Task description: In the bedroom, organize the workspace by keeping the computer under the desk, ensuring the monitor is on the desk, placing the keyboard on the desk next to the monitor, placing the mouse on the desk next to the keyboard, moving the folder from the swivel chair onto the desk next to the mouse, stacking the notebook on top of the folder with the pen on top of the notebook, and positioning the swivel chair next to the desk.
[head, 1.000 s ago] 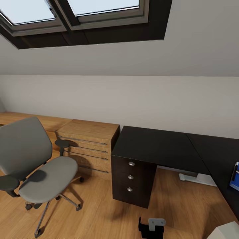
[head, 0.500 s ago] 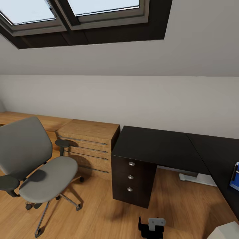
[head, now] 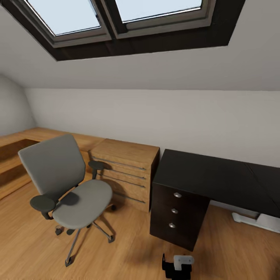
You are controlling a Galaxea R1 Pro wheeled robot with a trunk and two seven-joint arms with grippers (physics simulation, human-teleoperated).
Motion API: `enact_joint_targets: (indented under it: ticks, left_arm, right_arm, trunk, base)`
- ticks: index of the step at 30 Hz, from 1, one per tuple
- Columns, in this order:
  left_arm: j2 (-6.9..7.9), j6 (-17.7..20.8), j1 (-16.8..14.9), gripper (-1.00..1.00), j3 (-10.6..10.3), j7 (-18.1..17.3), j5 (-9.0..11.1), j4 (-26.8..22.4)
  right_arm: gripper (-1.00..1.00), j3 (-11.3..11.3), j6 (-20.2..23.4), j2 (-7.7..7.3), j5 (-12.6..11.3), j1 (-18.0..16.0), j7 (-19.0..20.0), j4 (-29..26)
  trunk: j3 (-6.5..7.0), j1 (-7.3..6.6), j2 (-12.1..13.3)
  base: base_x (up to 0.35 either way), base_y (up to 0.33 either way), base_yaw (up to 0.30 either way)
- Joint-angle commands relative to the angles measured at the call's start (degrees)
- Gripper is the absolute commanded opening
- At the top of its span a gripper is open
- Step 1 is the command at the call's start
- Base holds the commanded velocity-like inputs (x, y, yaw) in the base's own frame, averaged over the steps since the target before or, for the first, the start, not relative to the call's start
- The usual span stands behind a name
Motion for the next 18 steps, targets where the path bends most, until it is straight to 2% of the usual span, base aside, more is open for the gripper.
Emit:
enact_joint_targets:
  ticks: [1,7,13,18]
  left_arm:
    - [-0.04,-0.21,-0.04,1.0,0.13,-0.05,0.27,0.04]
    - [0.01,-0.21,-0.04,1.0,0.12,-0.06,0.27,0.09]
    - [-0.24,-0.24,-0.04,1.0,-0.01,-0.13,0.01,3.68]
    - [-0.24,-0.39,-0.04,1.0,-0.05,-0.17,-0.17,4.31]
  right_arm:
    - [1.0,0.5,-0.14,0.02,-0.28,-0.04,-0.36,-0.01]
    - [1.0,0.57,-0.2,0.07,-0.19,-0.04,-0.36,0.01]
    - [1.0,0.59,-0.27,0.08,-0.13,-0.04,-0.36,0.01]
    - [1.0,0.59,-1.9,0.02,-0.12,-0.04,-0.39,0.19]
  trunk:
    - [-0.05,0.0,-0.03]
    - [-0.03,0.0,-0.03]
    - [-0.03,0.0,-0.03]
    - [-0.03,0.0,-0.03]
  base:
    - [0.0,0.037,0.273]
    - [0.0,0.013,0.277]
    - [0.0,0.002,0.281]
    - [0.0,0.0,0.283]
